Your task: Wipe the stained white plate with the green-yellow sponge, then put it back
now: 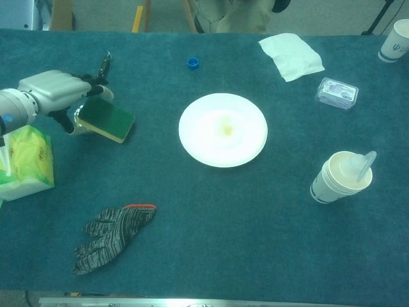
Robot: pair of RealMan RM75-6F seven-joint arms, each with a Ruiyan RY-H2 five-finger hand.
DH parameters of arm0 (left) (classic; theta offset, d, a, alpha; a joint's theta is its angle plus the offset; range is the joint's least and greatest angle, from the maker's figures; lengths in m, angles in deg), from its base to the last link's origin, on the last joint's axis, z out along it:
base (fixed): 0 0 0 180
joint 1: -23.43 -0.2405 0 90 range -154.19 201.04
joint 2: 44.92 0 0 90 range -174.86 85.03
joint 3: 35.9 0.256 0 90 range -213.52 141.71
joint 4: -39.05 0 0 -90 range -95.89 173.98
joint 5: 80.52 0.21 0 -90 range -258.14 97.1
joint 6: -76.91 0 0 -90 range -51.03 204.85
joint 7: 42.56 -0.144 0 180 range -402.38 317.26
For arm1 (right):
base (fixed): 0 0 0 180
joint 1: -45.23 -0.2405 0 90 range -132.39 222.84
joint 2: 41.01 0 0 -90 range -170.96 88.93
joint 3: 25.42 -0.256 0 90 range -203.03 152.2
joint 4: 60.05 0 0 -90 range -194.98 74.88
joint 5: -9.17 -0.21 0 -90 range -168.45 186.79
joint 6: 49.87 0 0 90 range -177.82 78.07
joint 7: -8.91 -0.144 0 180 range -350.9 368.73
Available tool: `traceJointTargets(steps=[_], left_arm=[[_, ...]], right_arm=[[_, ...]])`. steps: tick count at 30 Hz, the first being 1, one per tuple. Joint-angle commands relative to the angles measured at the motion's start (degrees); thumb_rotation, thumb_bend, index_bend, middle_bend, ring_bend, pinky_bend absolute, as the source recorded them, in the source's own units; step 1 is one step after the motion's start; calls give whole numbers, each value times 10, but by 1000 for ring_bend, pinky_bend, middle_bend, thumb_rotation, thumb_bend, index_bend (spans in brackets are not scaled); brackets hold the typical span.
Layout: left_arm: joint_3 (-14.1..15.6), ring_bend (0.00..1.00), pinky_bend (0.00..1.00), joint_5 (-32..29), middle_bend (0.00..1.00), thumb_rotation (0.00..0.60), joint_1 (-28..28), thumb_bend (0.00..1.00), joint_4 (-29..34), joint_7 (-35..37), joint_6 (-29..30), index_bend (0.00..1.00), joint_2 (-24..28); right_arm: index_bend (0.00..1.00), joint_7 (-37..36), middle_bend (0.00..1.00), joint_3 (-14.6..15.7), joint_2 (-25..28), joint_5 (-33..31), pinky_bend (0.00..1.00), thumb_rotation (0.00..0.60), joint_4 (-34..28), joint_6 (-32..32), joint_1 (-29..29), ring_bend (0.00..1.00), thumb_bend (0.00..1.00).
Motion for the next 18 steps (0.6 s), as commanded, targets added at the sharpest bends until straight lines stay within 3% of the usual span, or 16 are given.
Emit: traceJointTargets(steps=[1,18], left_arm=[[5,0,102,-8,23,600,5,279,-5,-3,5,175,-7],[18,0,102,-47,39,600,30,279,-20,-5,22,208,-24]], right_arm=[[13,-2,111,0,0,-2,272,600,2,0,1,11,156],[13,-12,111,-1,-3,-6,272,600,15,5,1,11,157]])
